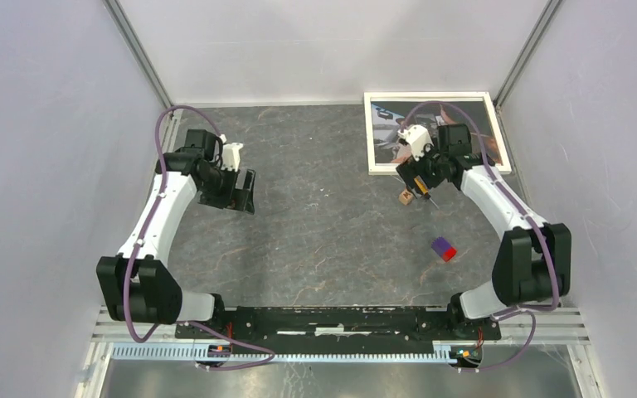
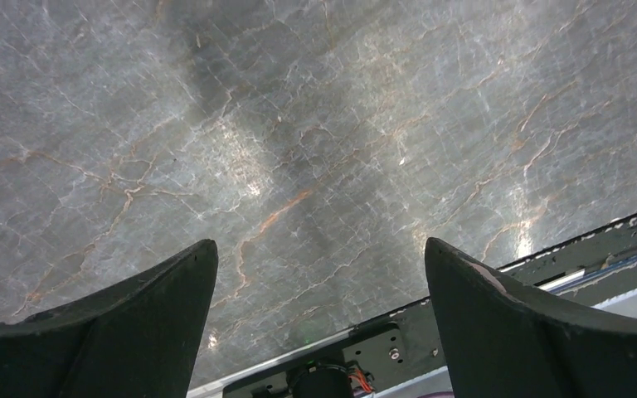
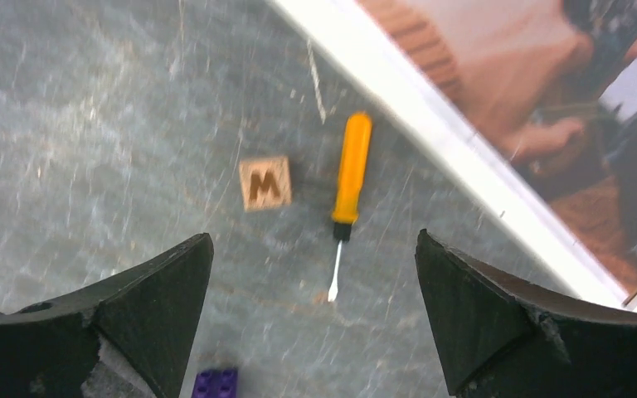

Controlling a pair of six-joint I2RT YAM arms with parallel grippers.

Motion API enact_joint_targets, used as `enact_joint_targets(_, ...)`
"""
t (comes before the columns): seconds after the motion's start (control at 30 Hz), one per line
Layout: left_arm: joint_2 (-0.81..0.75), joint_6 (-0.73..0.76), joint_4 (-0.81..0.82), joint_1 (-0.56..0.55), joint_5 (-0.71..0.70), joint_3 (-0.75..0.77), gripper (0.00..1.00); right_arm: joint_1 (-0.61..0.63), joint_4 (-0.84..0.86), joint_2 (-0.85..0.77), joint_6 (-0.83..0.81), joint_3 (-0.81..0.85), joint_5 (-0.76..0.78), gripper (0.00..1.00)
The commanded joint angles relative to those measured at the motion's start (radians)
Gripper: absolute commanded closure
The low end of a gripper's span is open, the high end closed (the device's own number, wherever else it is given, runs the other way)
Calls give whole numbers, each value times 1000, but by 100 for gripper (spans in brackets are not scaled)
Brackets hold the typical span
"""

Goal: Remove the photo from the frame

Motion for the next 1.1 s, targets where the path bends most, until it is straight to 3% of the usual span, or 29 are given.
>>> enact_joint_targets(0.0,-36,-57,28,2,-5,68,0,29,59,108,46,158,-12,2)
enact_joint_targets(0.3,-77,-17,-31,3,-100,28,0,114,156,374,278,410,40,2)
enact_joint_targets(0.53,-117,0,-68,4,-161,17,0,182,185,570,303,562,92,7)
enact_joint_targets(0.8,-131,9,-86,4,-207,14,0,208,210,691,316,632,147,11)
enact_joint_targets(1.07,-121,3,-87,4,-210,20,0,212,208,728,340,590,128,13)
